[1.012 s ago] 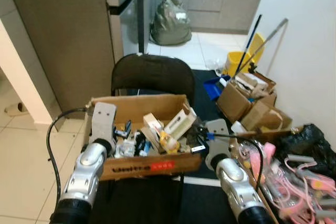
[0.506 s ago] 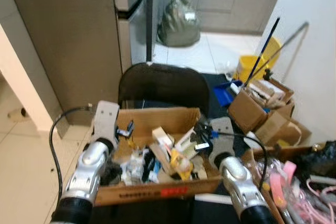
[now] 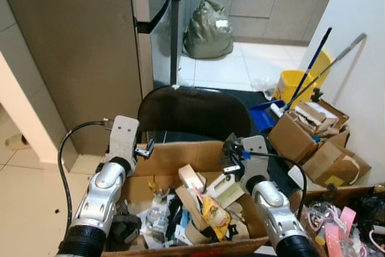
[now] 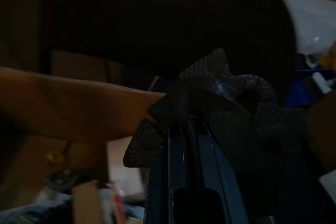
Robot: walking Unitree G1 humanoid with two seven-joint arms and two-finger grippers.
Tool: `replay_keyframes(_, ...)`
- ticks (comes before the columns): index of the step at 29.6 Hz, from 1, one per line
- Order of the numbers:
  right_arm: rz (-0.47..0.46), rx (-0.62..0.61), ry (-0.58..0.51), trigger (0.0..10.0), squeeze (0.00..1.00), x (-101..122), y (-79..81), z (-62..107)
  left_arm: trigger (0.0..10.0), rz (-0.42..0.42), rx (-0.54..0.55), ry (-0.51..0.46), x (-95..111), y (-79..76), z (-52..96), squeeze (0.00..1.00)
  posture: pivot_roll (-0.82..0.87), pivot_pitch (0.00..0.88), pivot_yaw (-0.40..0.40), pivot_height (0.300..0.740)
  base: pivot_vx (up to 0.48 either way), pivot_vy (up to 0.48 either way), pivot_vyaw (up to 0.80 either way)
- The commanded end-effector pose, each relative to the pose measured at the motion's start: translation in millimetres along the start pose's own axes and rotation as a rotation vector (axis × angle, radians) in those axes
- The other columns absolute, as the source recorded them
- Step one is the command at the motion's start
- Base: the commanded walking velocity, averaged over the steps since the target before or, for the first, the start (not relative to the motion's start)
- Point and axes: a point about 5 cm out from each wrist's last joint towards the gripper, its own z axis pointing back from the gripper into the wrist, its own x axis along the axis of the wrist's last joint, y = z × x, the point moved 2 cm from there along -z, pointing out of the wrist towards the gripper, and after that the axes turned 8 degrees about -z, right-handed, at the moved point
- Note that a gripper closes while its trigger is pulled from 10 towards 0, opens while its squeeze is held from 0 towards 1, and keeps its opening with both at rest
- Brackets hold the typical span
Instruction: Picking trash to rubbish bin
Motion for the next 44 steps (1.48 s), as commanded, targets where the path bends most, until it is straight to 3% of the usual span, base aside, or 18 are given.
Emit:
replay_keyframes(1,0.0,0.016,0.013,10.0,0.0,-2.8,1.8,-0.6,10.0,-0.035,-0.088,0.009,-5.4,-10.8,2.5,0.0,-0.05,0.021,-0.026,0.74,0.0,0.0,0.0)
replay_keyframes(3,0.022,0.04,0.039,10.0,0.0,-4.3,3.1,-3.2,10.0,-0.105,-0.294,0.06,-14.4,-24.0,11.6,0.0,-0.04,0.015,-0.026,0.74,0.0,0.0,0.0)
replay_keyframes(7,0.041,0.075,0.051,10.0,0.0,-5.2,4.6,-6.3,10.0,-0.151,-0.447,0.138,-28.8,-28.3,24.5,0.0,-0.04,0.012,-0.029,0.74,0.0,0.0,0.0)
replay_keyframes(15,0.085,0.174,0.161,10.0,0.0,-17.5,14.2,-10.3,10.0,-0.019,-0.601,0.178,-32.4,-32.7,38.5,0.0,-0.03,0.0,-0.034,0.74,0.0,0.0,0.0)
replay_keyframes(20,0.09,0.196,0.171,10.0,0.0,-15.6,16.2,-14.6,10.0,-0.028,-0.639,0.212,-35.3,-33.1,41.7,0.0,-0.03,0.0,-0.035,0.74,0.0,0.0,0.0)
replay_keyframes(21,0.075,0.212,0.175,10.0,0.22,-16.1,18.1,-14.8,10.0,-0.028,-0.647,0.211,-34.7,-34.1,41.9,0.0,-0.03,0.0,-0.034,0.74,0.0,0.0,0.0)
replay_keyframes(22,0.066,0.223,0.178,10.0,0.22,-16.4,19.4,-14.8,10.0,-0.029,-0.653,0.21,-34.2,-34.8,42.0,0.0,-0.03,0.0,-0.034,0.74,0.0,0.0,0.0)
replay_keyframes(23,0.071,0.23,0.177,10.0,0.95,-16.6,20.4,-14.7,10.0,-0.031,-0.658,0.208,-33.4,-35.8,41.9,0.0,-0.03,0.0,-0.033,0.74,0.0,0.0,0.0)
replay_keyframes(25,0.069,0.232,0.181,10.0,1.0,-17.3,20.9,-14.6,10.0,-0.032,-0.661,0.208,-32.7,-36.0,41.9,0.0,-0.03,0.0,-0.033,0.74,0.0,0.0,0.0)
replay_keyframes(30,0.092,0.217,0.174,10.0,1.0,-16.9,20.2,-14.8,10.0,-0.031,-0.664,0.21,-32.0,-36.2,41.9,0.0,-0.04,0.0,-0.03,0.74,0.0,0.0,0.0)
replay_keyframes(31,0.101,0.206,0.171,10.0,0.05,-16.9,19.3,-14.9,10.0,-0.031,-0.664,0.212,-31.9,-36.2,41.9,0.0,-0.04,0.0,-0.032,0.74,0.0,0.0,0.0)
replay_keyframes(34,0.084,0.156,0.143,10.0,0.0,-13.5,12.3,-15.2,10.0,-0.056,-0.606,0.202,-31.4,-31.3,37.7,0.0,-0.04,0.0,-0.037,0.74,0.0,0.0,0.0)
replay_keyframes(35,0.085,0.088,0.116,10.0,0.0,-10.0,2.7,-14.9,10.0,-0.093,-0.44,0.159,-25.9,-16.6,25.6,0.0,-0.04,0.0,-0.043,0.74,0.0,0.0,0.0)
replay_keyframes(37,0.072,-0.061,0.067,10.0,0.0,-4.5,-18.8,-12.0,10.0,-0.032,-0.128,0.119,-16.0,12.4,8.9,0.0,-0.04,0.0,-0.046,0.74,0.0,0.0,0.0)
replay_keyframes(38,0.072,-0.061,0.067,10.0,0.0,-4.5,-18.8,-12.0,10.0,-0.032,-0.128,0.119,-16.0,12.4,8.9,0.0,-0.04,0.0,-0.046,0.74,0.0,0.0,0.0)
replay_keyframes(40,0.016,-0.216,0.04,10.0,0.0,-4.2,-40.6,-4.7,10.0,-0.014,-0.052,0.07,-6.0,17.1,5.8,0.0,-0.04,0.002,-0.046,0.74,0.0,0.0,0.0)
replay_keyframes(41,0.016,-0.216,0.04,10.0,0.0,-4.2,-40.6,-4.7,10.0,-0.014,-0.052,0.07,-6.0,17.1,5.8,0.0,-0.04,0.002,-0.046,0.74,0.0,0.0,0.0)
replay_keyframes(44,-0.091,-0.362,0.033,10.0,0.0,-13.2,-59.9,8.5,10.0,-0.068,-0.048,0.073,-5.3,5.7,4.8,0.0,-0.05,0.006,-0.039,0.74,0.0,0.0,-0.8)
